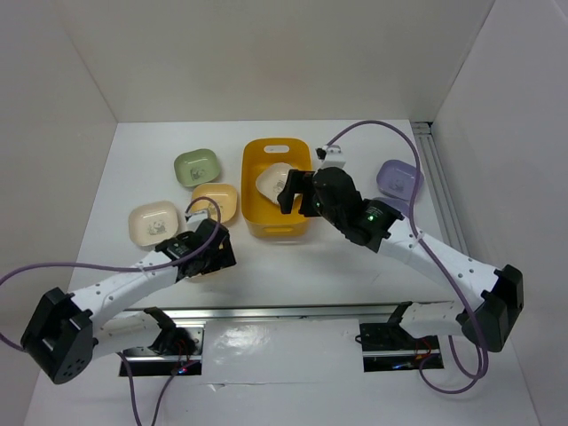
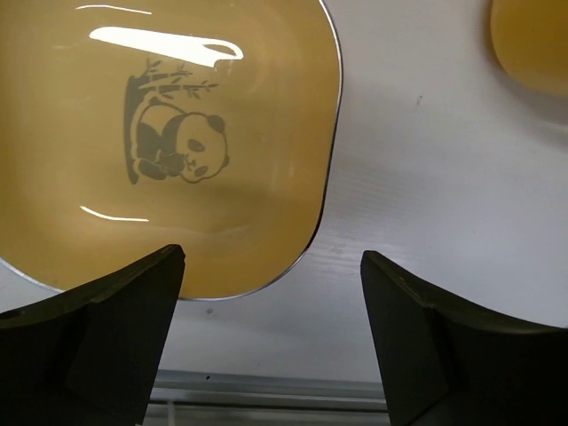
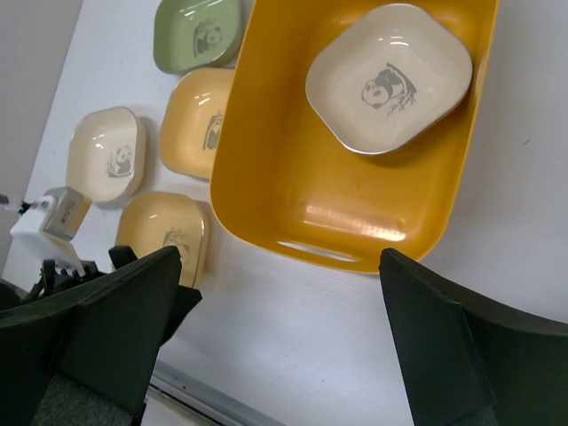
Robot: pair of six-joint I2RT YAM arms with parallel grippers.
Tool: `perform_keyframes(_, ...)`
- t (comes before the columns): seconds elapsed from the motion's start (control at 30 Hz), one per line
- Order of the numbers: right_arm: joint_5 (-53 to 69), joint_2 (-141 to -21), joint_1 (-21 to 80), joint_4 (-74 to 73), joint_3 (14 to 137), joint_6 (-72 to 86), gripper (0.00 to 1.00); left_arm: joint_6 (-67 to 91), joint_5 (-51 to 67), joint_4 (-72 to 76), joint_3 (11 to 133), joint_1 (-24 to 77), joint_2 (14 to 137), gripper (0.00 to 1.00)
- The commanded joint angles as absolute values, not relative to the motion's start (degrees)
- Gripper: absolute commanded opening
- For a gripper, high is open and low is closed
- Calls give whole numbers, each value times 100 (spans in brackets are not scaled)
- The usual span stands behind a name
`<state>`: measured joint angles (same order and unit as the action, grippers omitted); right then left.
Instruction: Place the plates into the plastic bin on the countertop
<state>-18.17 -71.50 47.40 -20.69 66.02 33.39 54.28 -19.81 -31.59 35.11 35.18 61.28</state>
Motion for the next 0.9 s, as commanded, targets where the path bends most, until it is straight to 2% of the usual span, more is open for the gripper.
perform_keyframes(0.0, -1714, -6820, 4781, -1750, 6434, 3182, 100, 5502, -2232, -2506, 3507, 3699, 6485, 92)
perform_keyframes(0.27, -1714, -6768, 4781, -1696, 6328, 3182, 100, 5836, -2487, -2259, 3313, 3955, 7040, 83)
perform_keyframes(0.37, -1714, -6768, 4781, -1644, 6328, 3182, 100, 5959, -2487, -2206, 3182, 4007, 7163, 67)
perform_keyframes(0.4, -1714, -6768, 4781, -1644, 6276, 3182, 100, 6055, -2487, -2206, 3129, 4008, 7163, 56)
perform_keyframes(0.6, -1767, -6715, 4781, -1644, 6275, 3234, 100, 6984, -2681, -2758, 2997, 4490, 7058, 34)
perform_keyframes(0.63, -1767, -6715, 4781, -1644, 6275, 3234, 100, 7109, -2750, -2882, 2997, 4561, 7058, 24)
perform_keyframes(0.73, -1767, -6715, 4781, -1644, 6275, 3234, 100, 7312, -2751, -3023, 2944, 4764, 6996, 10)
perform_keyframes(0.77, -1767, -6715, 4781, -1644, 6275, 3234, 100, 7312, -2751, -3023, 2944, 4816, 6996, 1)
perform_keyframes(0.87, -1828, -6715, 4781, -1704, 6328, 3287, 100, 7365, -2751, -3093, 2883, 4869, 6935, 0)
